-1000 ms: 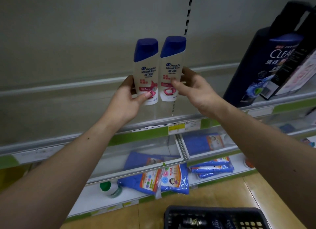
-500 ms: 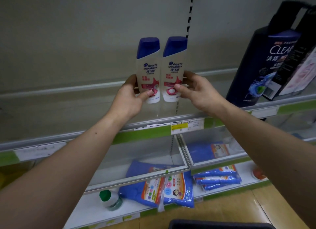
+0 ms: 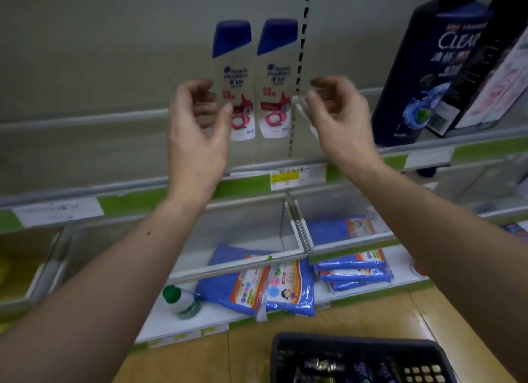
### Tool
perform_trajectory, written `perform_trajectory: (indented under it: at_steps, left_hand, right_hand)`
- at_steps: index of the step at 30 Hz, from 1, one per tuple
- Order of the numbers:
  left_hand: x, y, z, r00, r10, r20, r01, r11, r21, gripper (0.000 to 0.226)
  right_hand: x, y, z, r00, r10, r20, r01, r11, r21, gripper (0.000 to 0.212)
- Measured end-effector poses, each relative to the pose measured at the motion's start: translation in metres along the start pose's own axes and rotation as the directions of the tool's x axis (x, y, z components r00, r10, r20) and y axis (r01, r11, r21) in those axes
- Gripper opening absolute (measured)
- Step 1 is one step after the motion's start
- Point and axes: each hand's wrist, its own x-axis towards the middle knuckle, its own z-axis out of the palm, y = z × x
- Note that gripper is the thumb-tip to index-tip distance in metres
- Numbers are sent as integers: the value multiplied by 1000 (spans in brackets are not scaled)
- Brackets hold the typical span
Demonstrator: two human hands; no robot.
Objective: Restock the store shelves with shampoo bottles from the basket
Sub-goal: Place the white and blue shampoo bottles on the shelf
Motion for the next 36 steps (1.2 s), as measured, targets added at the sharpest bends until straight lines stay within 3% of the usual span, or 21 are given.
perform_trajectory:
  at_steps: [1,3,7,10,16,19,23,28,32,36]
  left_hand:
    - [-14,4,2,1000,13,10,-12,996,-90,19]
    - [-50,6,13,996,-29,82,46,976,-212,7]
    - [-147,-14,37,938,-241,249,297,929,-222,15]
    - [-229,-45,47,820,-412,397,488,866,-110,11]
    - [-379,-116,63,551,-660,511,677,711,188,14]
    - [-436,-145,72,435,-704,561,666,671,325,5]
    - [-491,-179,90,272,-780,564,627,588,511,21]
    - [-558,-219,110,107,-807,581,606,516,605,17]
    - [-598,-248,123,59,-811,583,522,523,674,30]
    - [-625,-277,131,35,-856,516,417,482,771,52]
  right_hand:
    - [-8,-3,-4,999,-13,-42,15,999,51,11]
    - [-32,-1,-12,998,14,-66,-4,989,146,16]
    - [-105,33,-24,985,169,-25,-156,949,274,28]
    - [-179,84,-39,936,347,64,-351,897,268,28]
    - [-323,185,-77,752,643,145,-657,750,78,22]
    - [-386,233,-88,656,734,175,-745,667,-5,19]
    - [-447,283,-90,536,820,201,-831,554,-45,11]
    - [-520,341,-79,361,918,166,-911,385,-149,11]
    - [-562,378,-72,232,963,135,-949,254,-184,23]
    - [-587,404,-68,197,977,86,-932,214,-293,49]
